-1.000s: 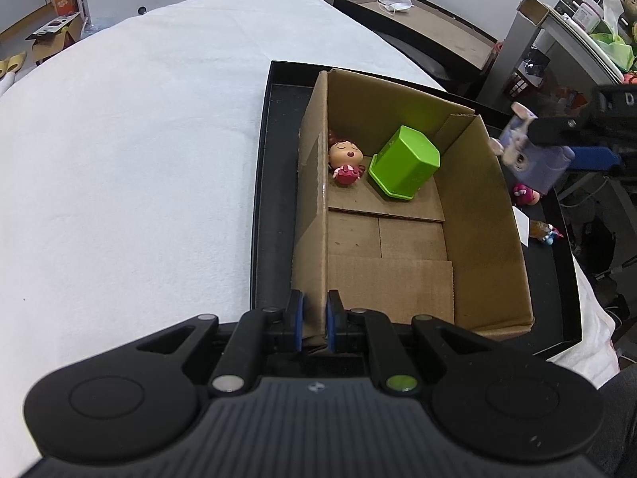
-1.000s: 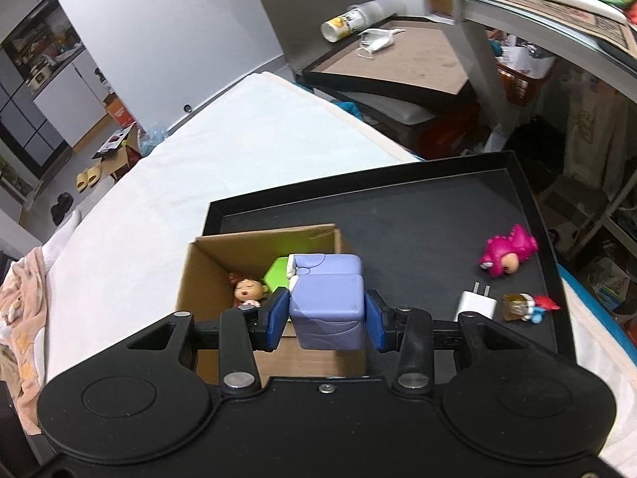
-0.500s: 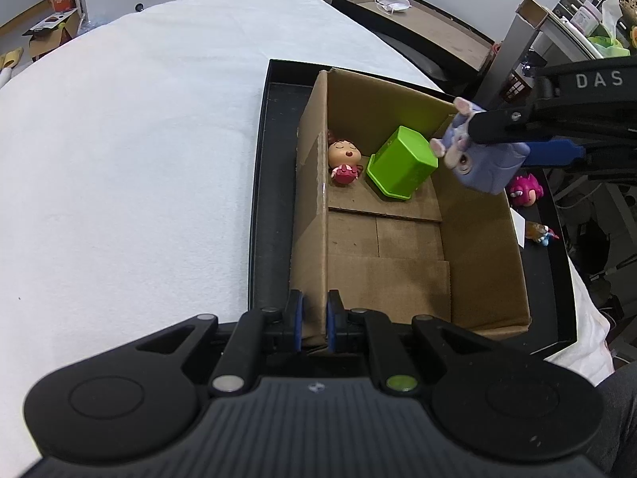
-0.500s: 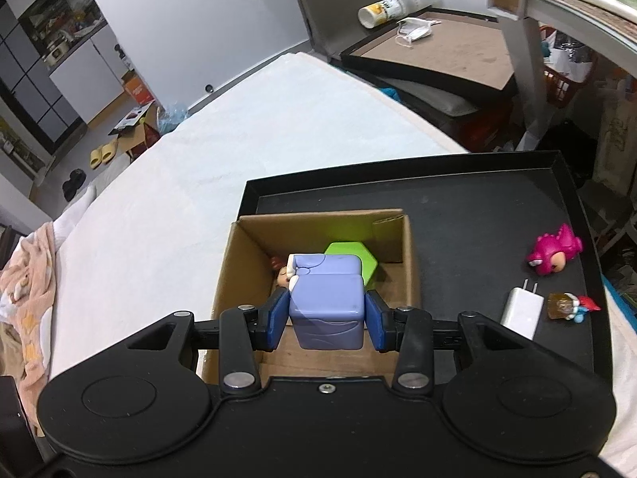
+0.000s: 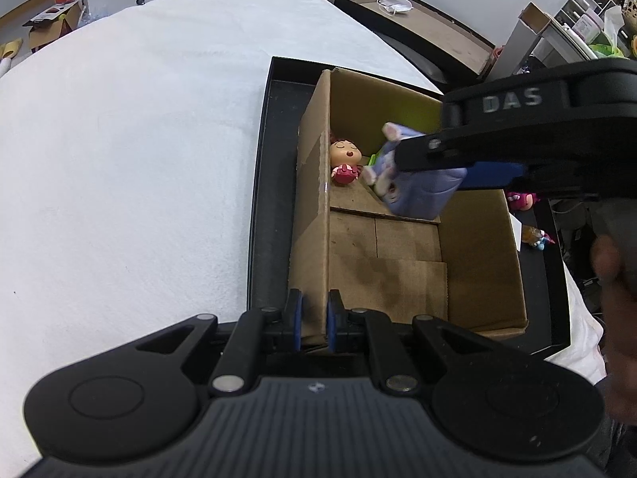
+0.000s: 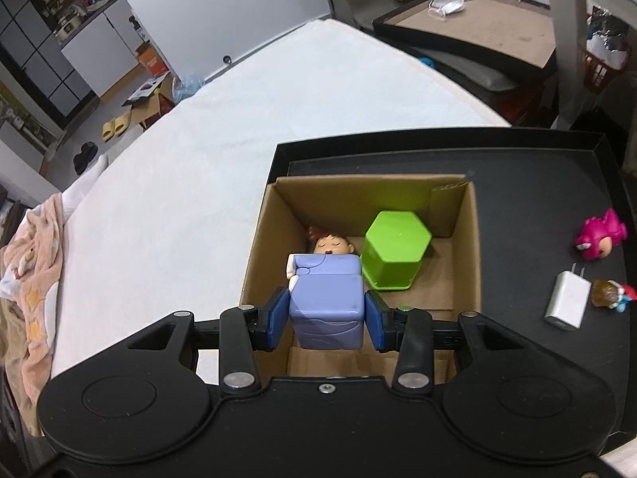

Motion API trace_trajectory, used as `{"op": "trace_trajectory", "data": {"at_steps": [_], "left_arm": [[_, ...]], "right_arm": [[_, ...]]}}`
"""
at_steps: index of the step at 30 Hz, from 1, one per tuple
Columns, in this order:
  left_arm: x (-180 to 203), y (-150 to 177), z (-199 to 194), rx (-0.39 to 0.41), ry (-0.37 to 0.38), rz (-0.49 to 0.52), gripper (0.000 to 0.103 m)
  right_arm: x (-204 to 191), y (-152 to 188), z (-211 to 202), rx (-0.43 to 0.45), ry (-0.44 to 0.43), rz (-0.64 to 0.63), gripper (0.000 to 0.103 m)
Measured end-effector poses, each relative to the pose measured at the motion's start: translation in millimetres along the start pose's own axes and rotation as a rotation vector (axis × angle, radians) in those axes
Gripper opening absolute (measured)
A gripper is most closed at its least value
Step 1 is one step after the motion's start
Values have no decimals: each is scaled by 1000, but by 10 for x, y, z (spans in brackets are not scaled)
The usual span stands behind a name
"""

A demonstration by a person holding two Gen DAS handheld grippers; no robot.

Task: Organize rigid objects
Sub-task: 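Carry the lavender cube into the box and open the right gripper, then move the right gripper back to the white plug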

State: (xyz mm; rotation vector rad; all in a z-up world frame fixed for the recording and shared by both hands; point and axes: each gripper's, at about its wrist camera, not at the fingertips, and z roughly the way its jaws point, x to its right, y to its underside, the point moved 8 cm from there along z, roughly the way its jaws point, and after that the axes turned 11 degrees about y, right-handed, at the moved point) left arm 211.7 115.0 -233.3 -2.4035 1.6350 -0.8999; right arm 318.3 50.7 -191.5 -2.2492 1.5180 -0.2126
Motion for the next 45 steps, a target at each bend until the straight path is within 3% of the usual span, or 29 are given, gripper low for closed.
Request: {"op": "trace_trajectory", "data": {"at_steps": [10,18,45], "left_arm": [[-19,-9,4,-5,-2,-2,11],[5,-11,3,-4,-1,3,11],[79,3,23,-3,-61,26,11]], "right_arm": [[-100,77,141,-49,-55,17,42],[12,94,4,-42,-52,12,42],[931,124,-401,21,-4,109,51]]}}
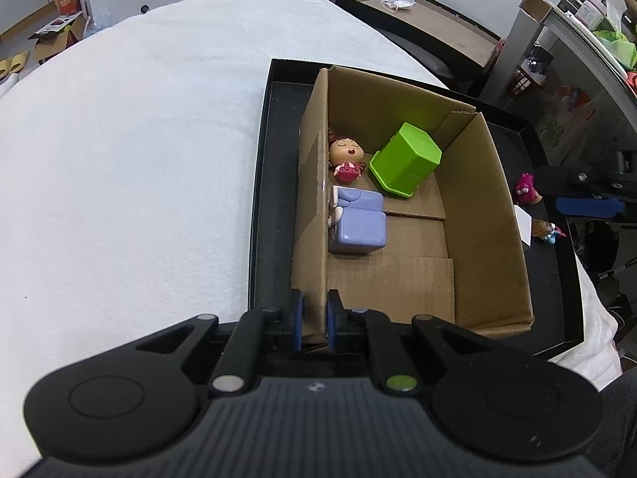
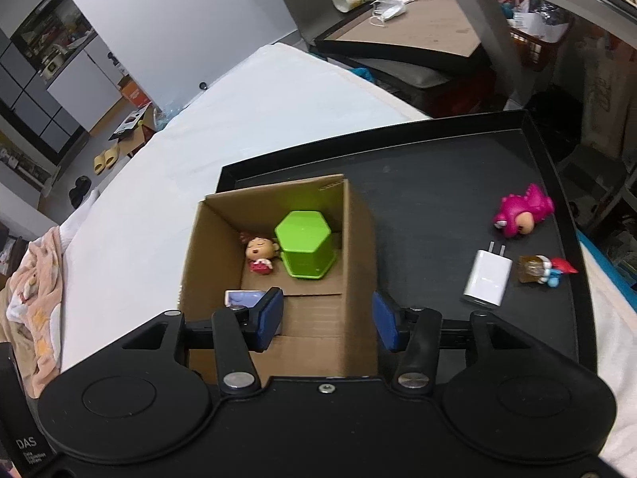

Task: Organize rigid objects
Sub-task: 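Move the right gripper back to the white plug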

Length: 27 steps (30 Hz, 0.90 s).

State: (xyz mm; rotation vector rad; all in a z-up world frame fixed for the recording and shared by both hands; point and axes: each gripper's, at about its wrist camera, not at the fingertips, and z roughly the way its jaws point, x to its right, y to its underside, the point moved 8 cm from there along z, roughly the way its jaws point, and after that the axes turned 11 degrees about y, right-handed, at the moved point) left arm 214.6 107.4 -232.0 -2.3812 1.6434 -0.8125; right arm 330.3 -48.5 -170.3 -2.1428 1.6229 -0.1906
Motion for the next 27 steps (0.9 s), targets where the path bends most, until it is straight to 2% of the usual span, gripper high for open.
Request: {"op": "trace_trajectory", "data": {"at_steps": [21,27], "left_arm": [[46,0,20,-1,-37,4,10],[50,3,16,0,-46,4,10]], "right_arm": [[609,31,30,0,32,75,62],[760,50,45,2,42,94,69]]}}
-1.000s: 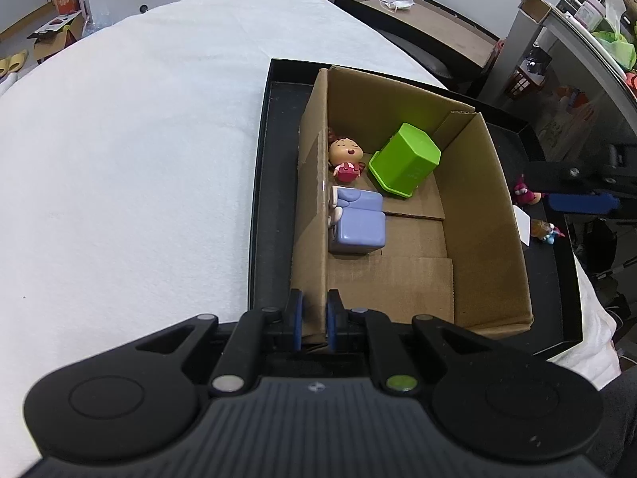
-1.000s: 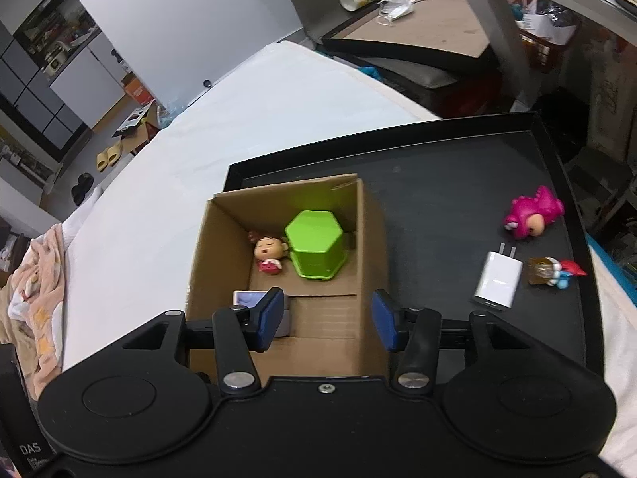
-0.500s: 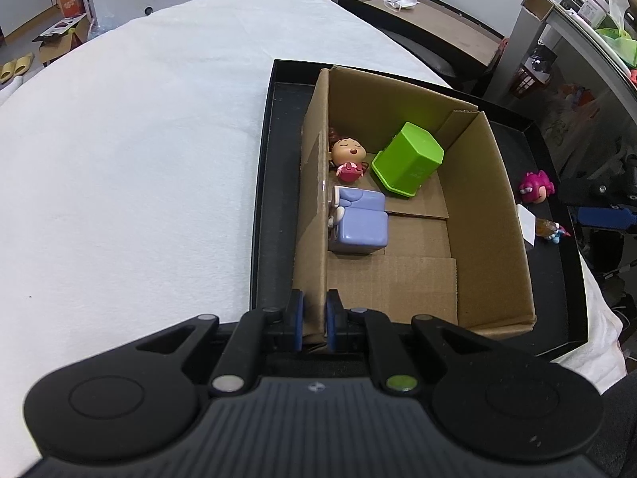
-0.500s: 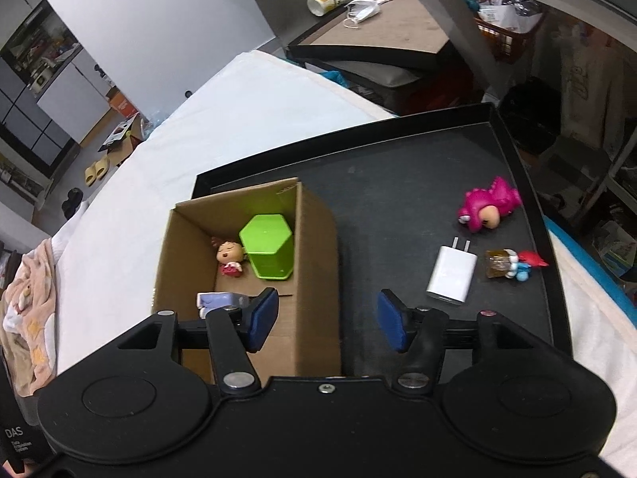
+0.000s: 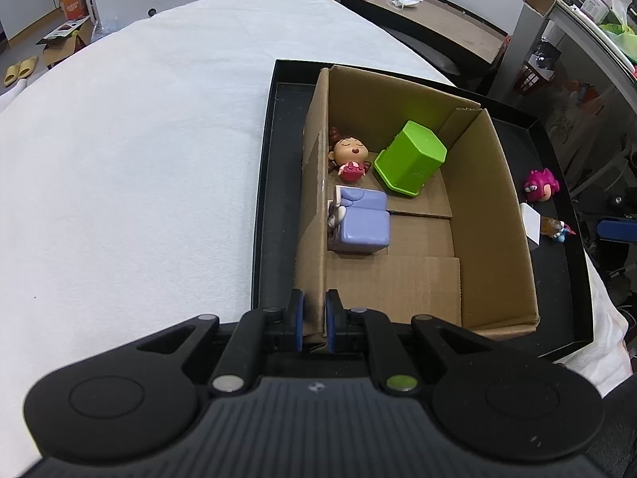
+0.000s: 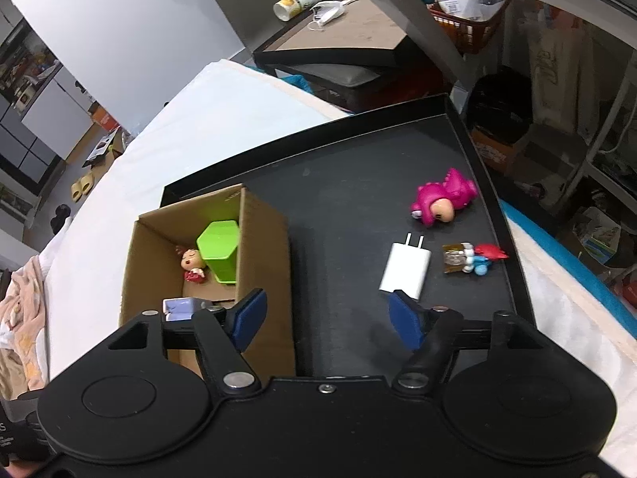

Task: Organize rigid objects
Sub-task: 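Move the right gripper back to the white plug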

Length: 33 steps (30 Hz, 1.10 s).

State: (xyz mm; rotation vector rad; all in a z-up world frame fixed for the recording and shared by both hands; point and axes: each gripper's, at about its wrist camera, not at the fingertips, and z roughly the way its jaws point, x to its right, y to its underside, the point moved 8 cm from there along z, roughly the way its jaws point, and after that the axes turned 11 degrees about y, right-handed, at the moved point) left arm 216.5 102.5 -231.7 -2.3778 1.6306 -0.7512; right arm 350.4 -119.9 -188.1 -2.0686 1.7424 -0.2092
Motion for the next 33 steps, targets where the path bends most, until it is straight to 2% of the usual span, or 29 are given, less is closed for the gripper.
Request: {"op": "trace_trajectory", "data": {"at_steps": [16,33], "left_arm": [[36,-5,18,-5,-25,11,10],[30,-7,34,-6,-30,7,10]], "right_arm": [[365,34,90,-2,11,49,73],[737,46,456,-25,37,192,72]]}}
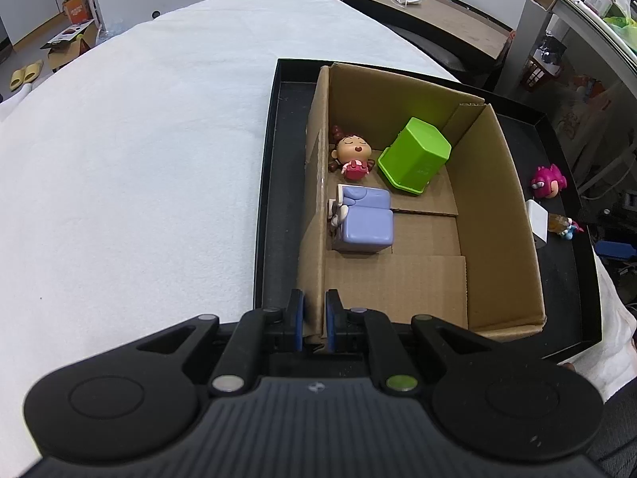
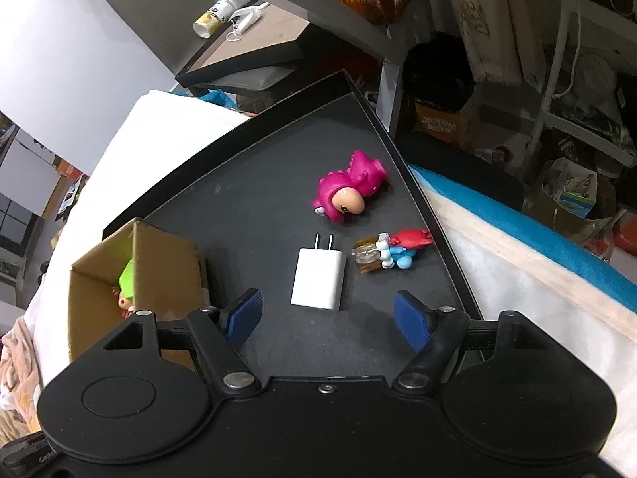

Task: Organize rigid objects
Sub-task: 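Move the right gripper back to the white plug, then close the right gripper on the white plug and lift it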

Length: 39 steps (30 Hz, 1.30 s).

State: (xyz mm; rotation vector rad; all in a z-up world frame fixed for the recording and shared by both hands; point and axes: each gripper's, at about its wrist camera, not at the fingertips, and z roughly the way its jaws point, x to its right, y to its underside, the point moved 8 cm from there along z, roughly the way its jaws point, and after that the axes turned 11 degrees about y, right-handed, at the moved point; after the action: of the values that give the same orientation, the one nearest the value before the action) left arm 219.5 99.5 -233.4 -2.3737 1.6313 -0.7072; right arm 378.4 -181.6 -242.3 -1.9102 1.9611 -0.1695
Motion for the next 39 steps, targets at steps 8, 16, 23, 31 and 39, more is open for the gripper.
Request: {"op": "trace_trajectory", "data": {"at_steps": [8,16,23,31,39], "left_arm": [[-11,-9,37,-12,0,1,10],[-19,-6,62,-17,1,3,10],[-22,-9,73,-24,0,7,10],[8,-7,77,-29,-14,17,10],[19,-4,79,-29,-21,21,10]], "right_arm": [[-26,-69,215,-18,17,24,72],[-210,-78,451,-44,29,-12,72],[-339,-25,637,-54,91,-56,72],[-416,41,719,-42,161,-134,56],[-420,136,616,-55,121,-147,38]]}}
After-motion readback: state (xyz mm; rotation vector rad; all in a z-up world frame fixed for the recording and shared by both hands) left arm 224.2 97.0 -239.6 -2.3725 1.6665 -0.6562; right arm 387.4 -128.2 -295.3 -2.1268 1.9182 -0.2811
